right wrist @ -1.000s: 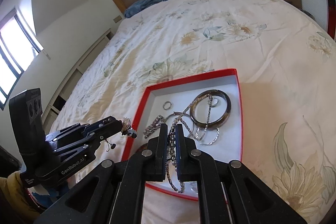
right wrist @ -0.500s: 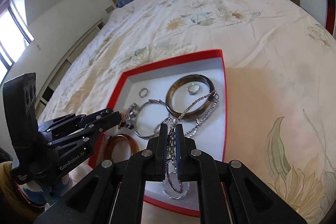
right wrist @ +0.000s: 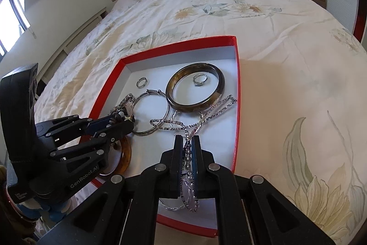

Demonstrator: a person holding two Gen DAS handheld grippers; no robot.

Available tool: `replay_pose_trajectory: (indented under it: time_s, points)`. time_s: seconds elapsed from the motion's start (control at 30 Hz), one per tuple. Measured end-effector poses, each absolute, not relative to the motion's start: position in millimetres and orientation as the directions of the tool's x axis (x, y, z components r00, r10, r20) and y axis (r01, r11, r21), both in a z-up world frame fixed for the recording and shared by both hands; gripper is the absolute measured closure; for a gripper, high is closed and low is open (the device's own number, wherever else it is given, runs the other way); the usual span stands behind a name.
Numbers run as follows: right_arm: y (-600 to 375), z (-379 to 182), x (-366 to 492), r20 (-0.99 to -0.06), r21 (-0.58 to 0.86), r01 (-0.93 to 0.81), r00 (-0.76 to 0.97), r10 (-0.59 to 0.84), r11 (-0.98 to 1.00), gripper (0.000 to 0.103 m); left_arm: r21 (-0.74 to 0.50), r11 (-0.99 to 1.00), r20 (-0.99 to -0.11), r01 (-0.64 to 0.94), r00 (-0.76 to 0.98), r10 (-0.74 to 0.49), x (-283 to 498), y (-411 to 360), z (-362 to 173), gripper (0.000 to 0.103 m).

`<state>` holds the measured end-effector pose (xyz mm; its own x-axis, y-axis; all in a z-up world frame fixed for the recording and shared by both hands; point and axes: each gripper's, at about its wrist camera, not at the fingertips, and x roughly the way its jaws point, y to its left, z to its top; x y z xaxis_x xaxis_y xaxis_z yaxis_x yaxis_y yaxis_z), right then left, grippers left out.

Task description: Organize jewelry

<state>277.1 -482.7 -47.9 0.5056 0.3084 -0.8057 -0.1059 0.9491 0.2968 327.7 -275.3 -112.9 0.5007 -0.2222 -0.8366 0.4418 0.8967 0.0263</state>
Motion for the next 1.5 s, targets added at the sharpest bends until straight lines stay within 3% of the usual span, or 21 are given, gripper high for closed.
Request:
replay_pose_trajectory:
  time_s: [0.3, 0.5, 0.67, 1.0, 1.03, 1.1, 1.5]
  points:
    - [-481.8, -49.3, 272.7, -0.816, 0.282, -0.093, 0.501, 0.290, 0.955, 0.096, -0.003, 0.905, -0.841, 0.426, 0.489, -0.233, 327.7, -272.6, -113.5, 0.085]
    - [-480.4, -47.6, 268.6, -0.825, 0.263, -0.081, 0.498, 0.268, 0.961, 0.093, -0.018, 0.905, -0.844, 0.424, 0.480, -0.242, 325.0, -269.7, -111.3, 0.074]
    - [-482.3, -43.6, 263.8, -0.831, 0.244, -0.065, 0.500, 0.243, 0.968, 0.083, -0.024, 0.901, -0.840, 0.434, 0.480, -0.254, 318.8, -269.5, -105.2, 0.070]
    - [-484.0, -22.8, 241.6, -0.826, 0.225, -0.025, 0.525, 0.204, 0.974, 0.076, -0.038, 0.911, -0.821, 0.410, 0.507, -0.263, 300.7, -256.3, -79.9, 0.066]
    - [-483.3, -20.1, 238.8, -0.825, 0.223, -0.022, 0.528, 0.201, 0.975, 0.076, -0.038, 0.914, -0.819, 0.405, 0.511, -0.260, 298.6, -254.3, -77.6, 0.058]
    - [-479.8, -12.7, 231.6, -0.822, 0.215, -0.017, 0.537, 0.190, 0.976, 0.074, -0.034, 0.919, -0.810, 0.392, 0.528, -0.255, 292.4, -248.9, -70.9, 0.052]
    - [-435.8, 38.9, 181.0, -0.790, 0.160, -0.040, 0.594, 0.152, 0.986, 0.059, -0.033, 0.946, -0.761, 0.324, 0.605, -0.234, 242.4, -195.2, -20.4, 0.052]
